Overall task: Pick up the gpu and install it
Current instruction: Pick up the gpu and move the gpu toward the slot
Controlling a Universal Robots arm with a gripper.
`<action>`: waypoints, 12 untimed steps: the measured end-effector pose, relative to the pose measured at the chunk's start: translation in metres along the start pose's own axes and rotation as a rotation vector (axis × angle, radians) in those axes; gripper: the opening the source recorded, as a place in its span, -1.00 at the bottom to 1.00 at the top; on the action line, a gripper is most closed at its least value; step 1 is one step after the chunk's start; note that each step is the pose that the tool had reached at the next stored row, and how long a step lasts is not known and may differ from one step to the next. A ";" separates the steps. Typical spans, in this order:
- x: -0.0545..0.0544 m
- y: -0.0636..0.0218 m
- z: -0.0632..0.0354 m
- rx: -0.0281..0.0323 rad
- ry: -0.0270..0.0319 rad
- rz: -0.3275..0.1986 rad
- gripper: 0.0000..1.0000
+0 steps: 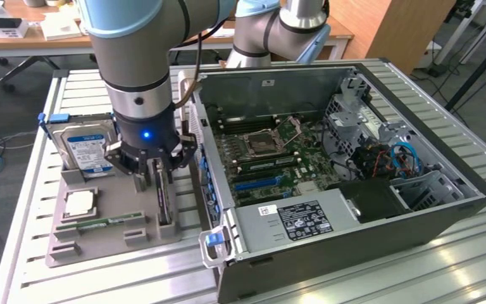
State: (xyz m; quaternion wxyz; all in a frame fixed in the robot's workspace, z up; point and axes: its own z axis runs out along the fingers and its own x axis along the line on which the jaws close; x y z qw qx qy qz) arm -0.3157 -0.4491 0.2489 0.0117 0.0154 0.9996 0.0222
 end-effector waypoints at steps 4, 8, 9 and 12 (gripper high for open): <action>0.000 0.0000 0.0004 -0.0003 0.0006 -0.013 -0.15; 0.000 -0.0001 0.0030 -0.0005 0.0008 -0.018 -0.15; 0.000 -0.0002 0.0037 -0.0005 0.0008 -0.019 -0.15; 0.000 -0.0003 0.0052 -0.0005 0.0010 -0.021 -0.15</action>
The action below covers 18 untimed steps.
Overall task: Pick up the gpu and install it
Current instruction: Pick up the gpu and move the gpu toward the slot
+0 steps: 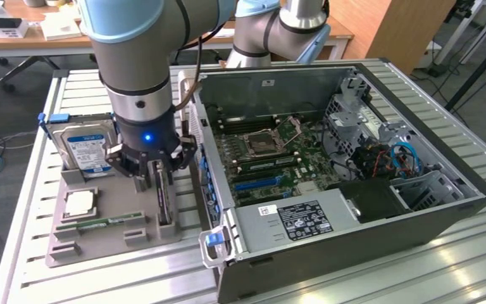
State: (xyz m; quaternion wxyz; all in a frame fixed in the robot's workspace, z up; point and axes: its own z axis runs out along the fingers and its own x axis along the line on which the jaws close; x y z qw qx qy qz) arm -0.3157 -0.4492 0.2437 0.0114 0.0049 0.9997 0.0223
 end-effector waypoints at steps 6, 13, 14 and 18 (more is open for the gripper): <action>0.000 -0.0001 0.0032 0.0000 0.0001 -0.003 -0.15; 0.000 -0.0003 0.0063 -0.0001 0.0001 -0.004 -0.15; 0.000 -0.0003 0.0065 -0.0001 0.0002 -0.004 -0.15; 0.000 -0.0003 0.0073 -0.0001 0.0002 -0.004 -0.15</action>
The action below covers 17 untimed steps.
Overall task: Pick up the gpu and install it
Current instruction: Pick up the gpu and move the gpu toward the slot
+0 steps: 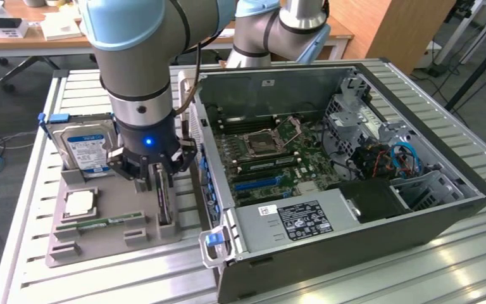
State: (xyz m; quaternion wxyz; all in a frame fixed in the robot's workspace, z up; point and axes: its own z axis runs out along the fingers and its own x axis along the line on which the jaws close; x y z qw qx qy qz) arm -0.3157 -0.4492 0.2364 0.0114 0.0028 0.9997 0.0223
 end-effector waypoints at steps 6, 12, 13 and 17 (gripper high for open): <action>0.000 -0.0005 0.0002 -0.0002 -0.0002 0.000 -0.15; 0.000 -0.0023 0.0000 -0.0001 0.0000 0.000 -0.15; 0.000 -0.0027 0.0000 0.0000 -0.0001 0.000 -0.15; 0.000 -0.0039 0.0000 -0.0001 0.0000 0.000 -0.15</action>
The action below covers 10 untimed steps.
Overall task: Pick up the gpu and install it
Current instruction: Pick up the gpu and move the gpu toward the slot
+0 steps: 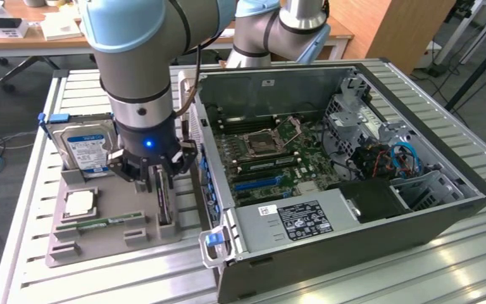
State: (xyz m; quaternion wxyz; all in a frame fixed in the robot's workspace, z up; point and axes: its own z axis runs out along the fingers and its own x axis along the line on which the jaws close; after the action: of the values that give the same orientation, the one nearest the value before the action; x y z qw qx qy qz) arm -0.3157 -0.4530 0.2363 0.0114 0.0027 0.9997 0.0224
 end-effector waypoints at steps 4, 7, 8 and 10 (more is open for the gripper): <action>0.000 -0.0007 0.0000 0.0000 -0.0001 0.000 -0.15; 0.000 -0.0009 0.0005 -0.0002 -0.0002 0.000 -0.15; 0.000 -0.0009 0.0009 -0.0001 -0.0002 0.000 -0.15; 0.000 -0.0010 0.0016 0.0002 0.0001 0.000 -0.15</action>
State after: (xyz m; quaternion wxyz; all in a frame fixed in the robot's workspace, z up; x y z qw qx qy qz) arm -0.3157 -0.4539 0.2346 0.0113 0.0027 0.9997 0.0223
